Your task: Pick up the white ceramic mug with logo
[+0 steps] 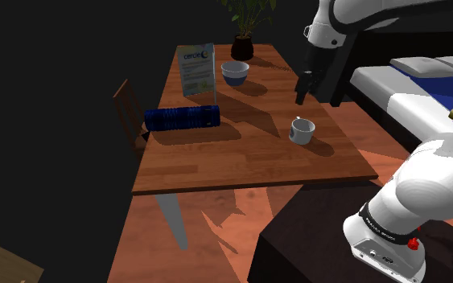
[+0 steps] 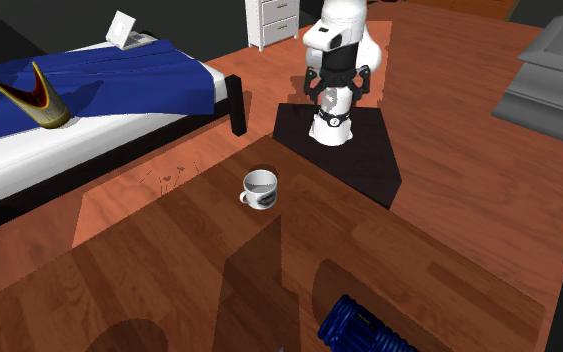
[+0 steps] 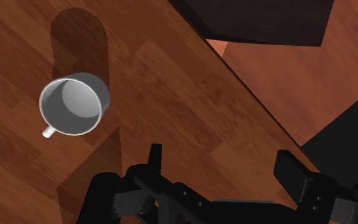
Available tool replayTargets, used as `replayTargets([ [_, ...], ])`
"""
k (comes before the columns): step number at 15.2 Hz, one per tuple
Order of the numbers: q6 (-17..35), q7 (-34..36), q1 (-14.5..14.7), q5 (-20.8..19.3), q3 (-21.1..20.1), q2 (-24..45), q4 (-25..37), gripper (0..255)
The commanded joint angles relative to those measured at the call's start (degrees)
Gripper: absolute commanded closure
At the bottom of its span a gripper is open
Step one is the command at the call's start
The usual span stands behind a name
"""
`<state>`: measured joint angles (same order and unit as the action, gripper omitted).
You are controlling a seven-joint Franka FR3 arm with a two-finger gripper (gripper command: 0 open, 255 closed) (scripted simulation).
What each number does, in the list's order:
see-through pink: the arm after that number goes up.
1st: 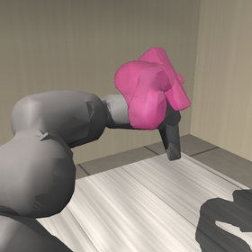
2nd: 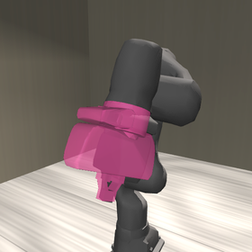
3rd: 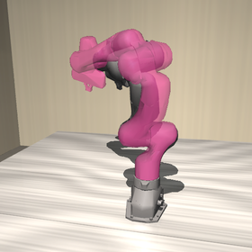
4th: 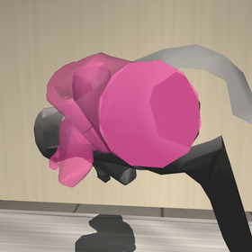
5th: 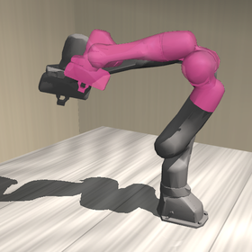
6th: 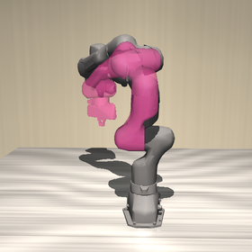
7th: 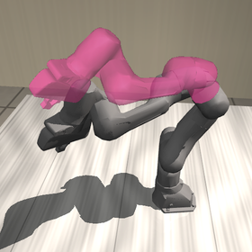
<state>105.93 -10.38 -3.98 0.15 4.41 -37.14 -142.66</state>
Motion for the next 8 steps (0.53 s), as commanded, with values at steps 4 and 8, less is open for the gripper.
replayTargets([
  [4, 8.7, -2.4, -1.6, -2.6, 2.1, 6.3, -3.6, 0],
  [8, 15.5, -4.1, -3.0, -4.6, 4.0, 12.7, -4.9, 0],
])
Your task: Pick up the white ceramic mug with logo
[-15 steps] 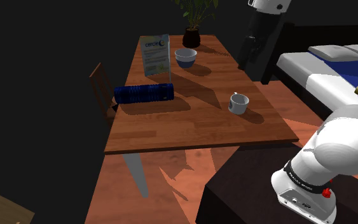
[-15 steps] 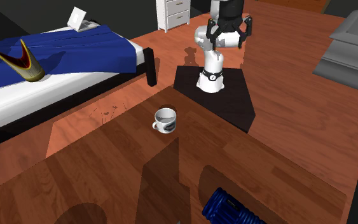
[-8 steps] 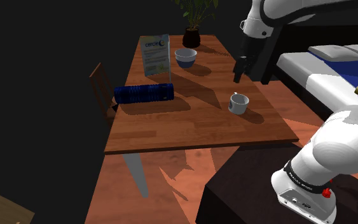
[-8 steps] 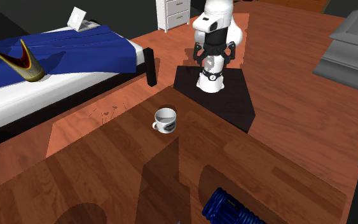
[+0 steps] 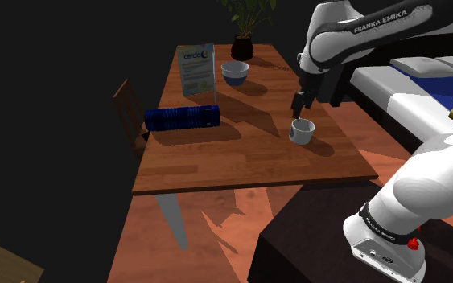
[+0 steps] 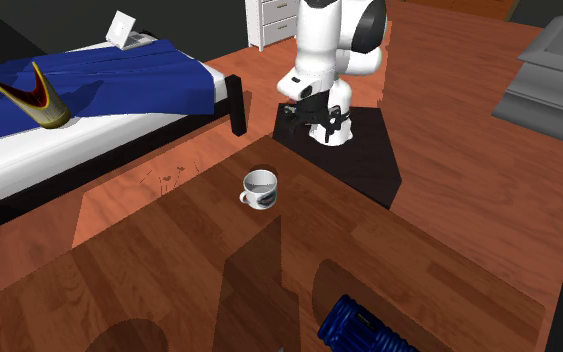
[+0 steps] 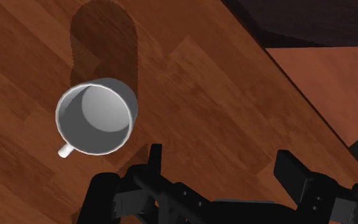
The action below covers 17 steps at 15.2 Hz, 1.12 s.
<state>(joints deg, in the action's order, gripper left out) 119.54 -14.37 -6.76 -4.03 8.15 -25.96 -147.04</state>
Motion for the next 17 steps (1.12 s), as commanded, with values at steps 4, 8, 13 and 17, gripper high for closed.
replayTargets([
  [4, 8.6, -1.8, -1.5, -2.1, 2.1, 8.9, -0.6, 0],
  [8, 15.1, -3.4, -2.8, -3.5, 3.8, 17.1, 0.5, 0],
  [13, 21.3, -5.0, -3.9, -4.0, 5.3, 25.9, 2.3, 0],
  [17, 24.7, -5.2, -4.0, -3.4, 5.3, 28.9, 1.9, 0],
])
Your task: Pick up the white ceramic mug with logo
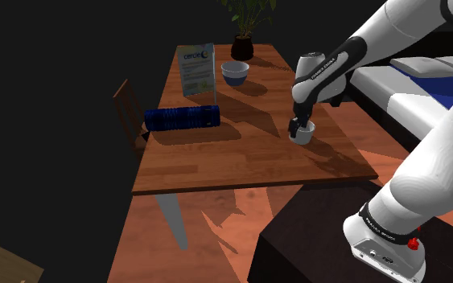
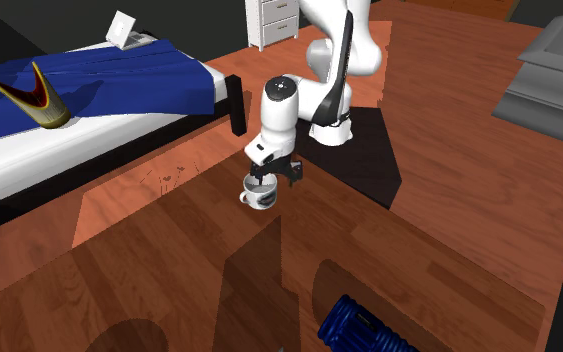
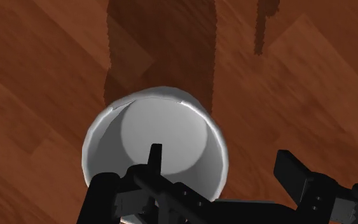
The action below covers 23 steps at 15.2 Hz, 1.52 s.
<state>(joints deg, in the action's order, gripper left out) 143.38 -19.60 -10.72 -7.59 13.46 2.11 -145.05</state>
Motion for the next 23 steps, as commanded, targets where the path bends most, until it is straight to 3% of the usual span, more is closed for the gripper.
replayTargets([
  [1, 1.7, -0.1, 0.0, 0.3, 0.0, 1.6, -0.2, 0],
  [4, 3.1, -0.2, 0.0, 0.6, -0.1, 2.8, -0.3, 0],
  [5, 3.1, -0.2, -0.1, 0.5, 0.0, 2.6, -0.5, 255],
  [14, 3.1, -0.2, 0.0, 0.6, -0.1, 2.8, -0.3, 255],
  [23, -4.6, 0.3, 0.1, -0.7, 0.0, -3.9, 0.7, 255],
])
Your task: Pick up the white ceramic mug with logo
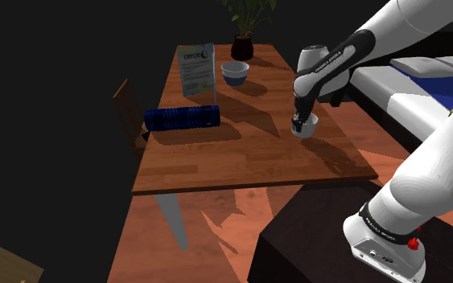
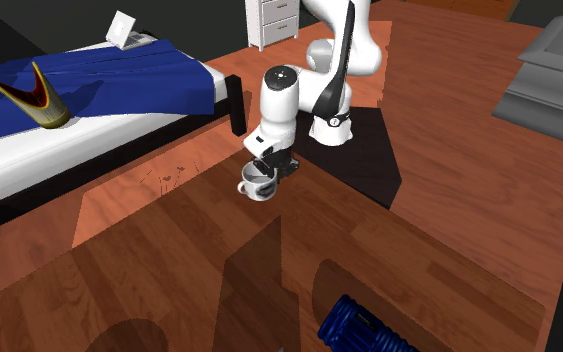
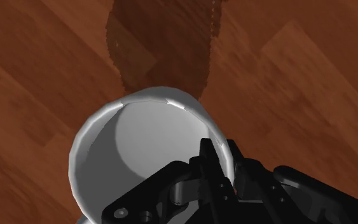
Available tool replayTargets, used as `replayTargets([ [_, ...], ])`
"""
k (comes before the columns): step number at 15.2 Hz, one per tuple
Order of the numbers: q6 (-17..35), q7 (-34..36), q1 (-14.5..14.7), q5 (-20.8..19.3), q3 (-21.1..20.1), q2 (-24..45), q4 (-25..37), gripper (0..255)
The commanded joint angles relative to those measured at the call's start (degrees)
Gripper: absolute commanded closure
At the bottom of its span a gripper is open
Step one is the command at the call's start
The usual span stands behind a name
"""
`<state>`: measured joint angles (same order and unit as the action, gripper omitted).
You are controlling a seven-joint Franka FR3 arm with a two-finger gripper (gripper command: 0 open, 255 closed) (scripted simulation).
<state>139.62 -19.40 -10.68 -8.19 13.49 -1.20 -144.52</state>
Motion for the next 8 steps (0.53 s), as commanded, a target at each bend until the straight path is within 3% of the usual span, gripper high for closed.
replayTargets([
  [1, -1.7, 0.1, 0.0, -0.2, -0.1, -1.3, 0.4, 255],
  [8, -6.1, 0.2, 0.1, -0.6, -0.2, -4.7, 1.5, 255],
])
